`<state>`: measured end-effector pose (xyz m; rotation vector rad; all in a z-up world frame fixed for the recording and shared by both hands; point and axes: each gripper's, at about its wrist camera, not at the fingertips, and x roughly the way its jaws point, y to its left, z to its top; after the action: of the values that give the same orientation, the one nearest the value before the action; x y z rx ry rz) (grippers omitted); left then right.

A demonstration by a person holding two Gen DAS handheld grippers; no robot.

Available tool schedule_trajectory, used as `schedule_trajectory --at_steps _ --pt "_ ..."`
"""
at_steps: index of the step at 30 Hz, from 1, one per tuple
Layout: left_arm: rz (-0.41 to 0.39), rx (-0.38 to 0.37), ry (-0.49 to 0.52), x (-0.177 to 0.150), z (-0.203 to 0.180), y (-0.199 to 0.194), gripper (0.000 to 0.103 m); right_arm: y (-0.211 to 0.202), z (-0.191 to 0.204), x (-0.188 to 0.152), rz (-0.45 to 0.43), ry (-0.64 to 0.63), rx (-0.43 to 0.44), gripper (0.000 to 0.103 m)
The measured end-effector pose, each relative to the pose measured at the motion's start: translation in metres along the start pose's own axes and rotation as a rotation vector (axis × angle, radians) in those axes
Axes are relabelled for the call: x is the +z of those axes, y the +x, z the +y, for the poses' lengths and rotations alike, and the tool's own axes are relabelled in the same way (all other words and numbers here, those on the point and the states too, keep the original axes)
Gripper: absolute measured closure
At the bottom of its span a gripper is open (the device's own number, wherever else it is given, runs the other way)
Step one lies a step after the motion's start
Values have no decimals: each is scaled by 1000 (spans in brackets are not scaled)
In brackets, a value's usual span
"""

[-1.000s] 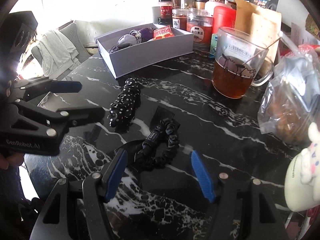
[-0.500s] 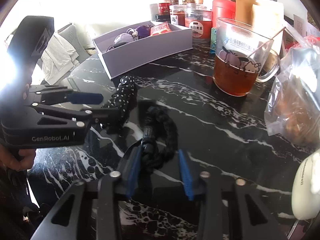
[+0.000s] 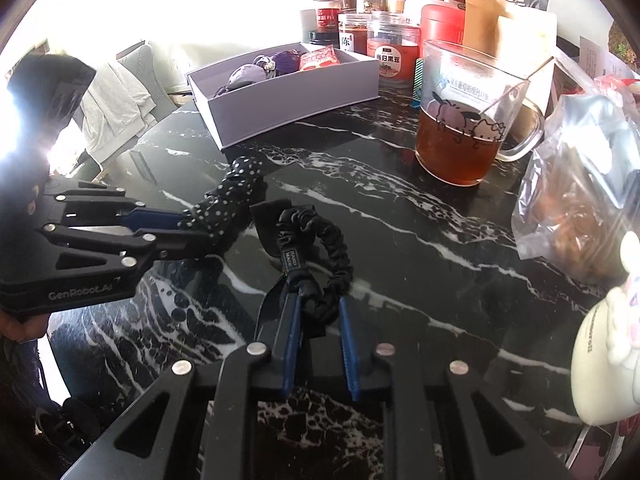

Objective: Organize objects
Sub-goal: 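Lift the polka-dot scrunchie with left tool while right tool lifts the black scrunchie toward the box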

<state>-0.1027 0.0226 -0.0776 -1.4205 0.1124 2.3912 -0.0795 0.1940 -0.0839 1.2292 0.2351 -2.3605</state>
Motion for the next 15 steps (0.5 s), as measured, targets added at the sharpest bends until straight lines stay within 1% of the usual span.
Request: schedule_trajectory --at_steps 7,8,9,11,12,13,15 --pt "1 16 -10 -22 -3 -12 84 -8 7 -8 -4 -27 37 83" --pt "-4 20 -11 -23 -3 -13 83 -8 8 -8 -7 -28 38 81" --pt "-7 28 -9 -25 -3 -14 81 -7 7 -7 -10 -28 34 66" --pt "-12 47 -13 -26 -2 -15 68 -7 8 -6 -17 -26 22 46" --pt "-12 58 -20 -25 -1 -14 53 -6 8 -5 -21 -25 28 46" --pt "-11 66 -34 -23 2 -12 42 -5 9 -4 -23 -24 36 46" --pt "-27 53 -64 -21 6 -11 41 -2 10 -1 -26 -19 38 46"
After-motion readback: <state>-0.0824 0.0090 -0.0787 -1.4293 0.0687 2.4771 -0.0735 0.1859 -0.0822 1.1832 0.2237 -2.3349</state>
